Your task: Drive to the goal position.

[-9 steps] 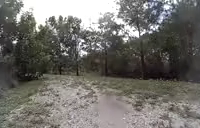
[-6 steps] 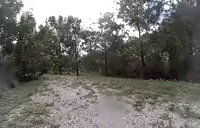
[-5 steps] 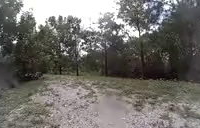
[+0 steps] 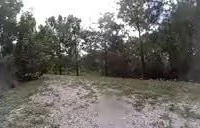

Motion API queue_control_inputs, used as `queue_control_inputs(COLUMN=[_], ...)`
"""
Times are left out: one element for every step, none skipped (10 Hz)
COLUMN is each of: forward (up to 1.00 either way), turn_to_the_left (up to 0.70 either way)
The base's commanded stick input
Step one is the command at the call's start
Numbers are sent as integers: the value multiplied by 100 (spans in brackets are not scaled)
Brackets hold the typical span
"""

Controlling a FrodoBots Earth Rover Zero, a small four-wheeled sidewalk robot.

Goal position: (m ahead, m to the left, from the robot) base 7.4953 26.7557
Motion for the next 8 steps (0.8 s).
queue_control_inputs(forward=[85, 85, 85, 85, 85, 85, 85, 85], turn_to_the_left=[0, 0, 0, 0, 0, 0, 0, 0])
